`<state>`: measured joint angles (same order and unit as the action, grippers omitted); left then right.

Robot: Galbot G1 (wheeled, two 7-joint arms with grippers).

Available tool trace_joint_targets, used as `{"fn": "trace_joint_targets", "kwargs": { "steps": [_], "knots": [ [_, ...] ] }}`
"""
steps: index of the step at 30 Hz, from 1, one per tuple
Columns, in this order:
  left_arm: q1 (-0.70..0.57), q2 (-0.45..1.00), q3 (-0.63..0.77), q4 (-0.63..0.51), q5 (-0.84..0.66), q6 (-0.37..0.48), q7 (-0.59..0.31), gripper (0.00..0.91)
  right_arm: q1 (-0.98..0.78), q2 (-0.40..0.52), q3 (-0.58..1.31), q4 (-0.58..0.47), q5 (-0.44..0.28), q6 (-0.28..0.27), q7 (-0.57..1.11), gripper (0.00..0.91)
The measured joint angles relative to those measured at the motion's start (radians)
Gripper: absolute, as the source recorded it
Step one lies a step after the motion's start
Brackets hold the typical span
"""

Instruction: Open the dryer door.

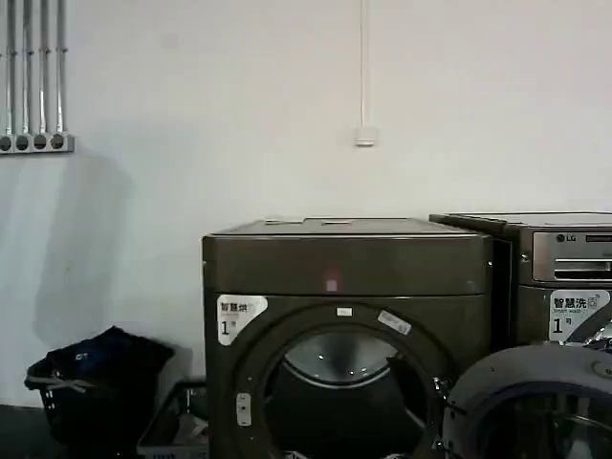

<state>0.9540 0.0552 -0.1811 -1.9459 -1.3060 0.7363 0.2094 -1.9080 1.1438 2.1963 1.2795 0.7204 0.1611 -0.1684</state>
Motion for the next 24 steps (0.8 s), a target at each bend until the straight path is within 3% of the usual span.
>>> {"fn": "trace_joint_targets", "kwargs": {
  "steps": [24],
  "knots": [
    [0.011, -0.049, 0.023, 0.016, 0.059, 0.0, -0.007, 0.907, -0.003, 0.03, 0.009, 0.007, -0.003, 0.003, -0.002, 0.907]
  ]
}}
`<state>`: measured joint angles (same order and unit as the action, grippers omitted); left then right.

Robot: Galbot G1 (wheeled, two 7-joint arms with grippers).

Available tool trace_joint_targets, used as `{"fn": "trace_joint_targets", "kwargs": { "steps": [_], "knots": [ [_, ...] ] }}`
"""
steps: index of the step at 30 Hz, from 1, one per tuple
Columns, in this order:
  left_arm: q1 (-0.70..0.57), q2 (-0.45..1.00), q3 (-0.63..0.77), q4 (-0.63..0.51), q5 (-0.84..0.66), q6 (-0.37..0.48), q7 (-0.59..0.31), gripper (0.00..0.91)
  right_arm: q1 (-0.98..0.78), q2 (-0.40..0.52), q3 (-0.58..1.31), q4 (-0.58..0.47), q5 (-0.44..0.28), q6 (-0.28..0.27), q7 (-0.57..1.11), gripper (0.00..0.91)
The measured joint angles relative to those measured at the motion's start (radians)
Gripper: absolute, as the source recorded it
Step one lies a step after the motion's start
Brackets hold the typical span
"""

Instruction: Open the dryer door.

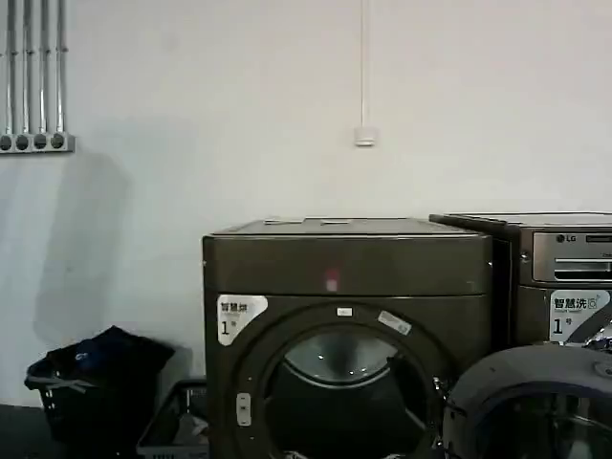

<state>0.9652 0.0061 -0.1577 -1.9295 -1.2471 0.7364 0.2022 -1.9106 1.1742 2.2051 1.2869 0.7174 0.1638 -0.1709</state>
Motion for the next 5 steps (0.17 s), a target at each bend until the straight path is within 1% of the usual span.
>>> {"fn": "trace_joint_targets", "kwargs": {
  "steps": [5],
  "knots": [
    [0.002, -0.001, 0.001, 0.0, 0.007, 0.0, 0.006, 0.907, 0.001, 0.002, -0.001, 0.003, -0.001, 0.0, 0.0, 0.907]
  ]
}}
